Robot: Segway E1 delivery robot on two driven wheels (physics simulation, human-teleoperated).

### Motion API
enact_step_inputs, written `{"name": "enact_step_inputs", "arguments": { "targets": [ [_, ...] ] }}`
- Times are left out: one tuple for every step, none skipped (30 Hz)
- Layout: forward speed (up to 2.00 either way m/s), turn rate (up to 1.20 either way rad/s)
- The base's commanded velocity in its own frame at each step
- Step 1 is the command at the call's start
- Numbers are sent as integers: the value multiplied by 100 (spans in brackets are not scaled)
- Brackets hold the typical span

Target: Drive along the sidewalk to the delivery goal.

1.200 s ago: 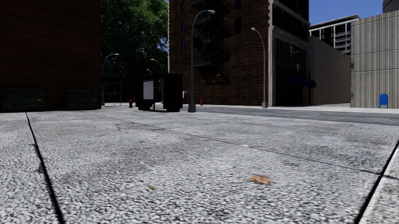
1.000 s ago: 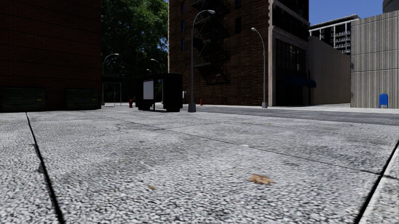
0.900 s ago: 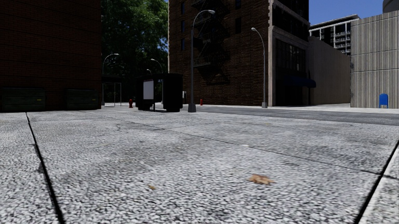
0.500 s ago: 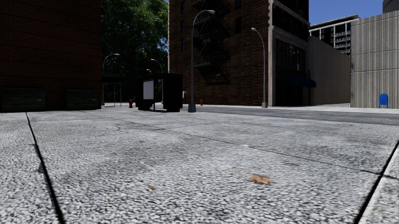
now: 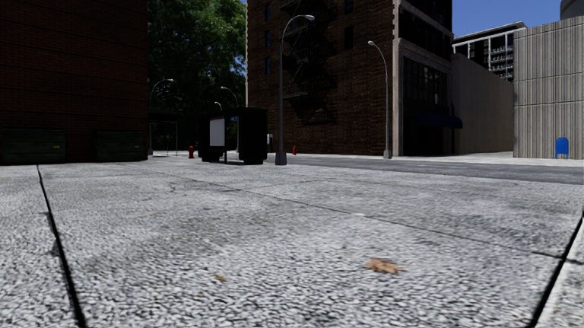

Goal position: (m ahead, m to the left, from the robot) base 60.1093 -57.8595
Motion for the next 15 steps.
{"name": "enact_step_inputs", "arguments": {
  "targets": [
    [200, 0],
    [200, 0],
    [200, 0],
    [200, 0],
    [200, 0],
    [200, 0],
    [200, 0],
    [200, 0],
    [200, 0],
    [200, 0],
    [200, 0],
    [200, 0],
    [200, 0],
    [200, 0],
    [200, 0]
  ]
}}
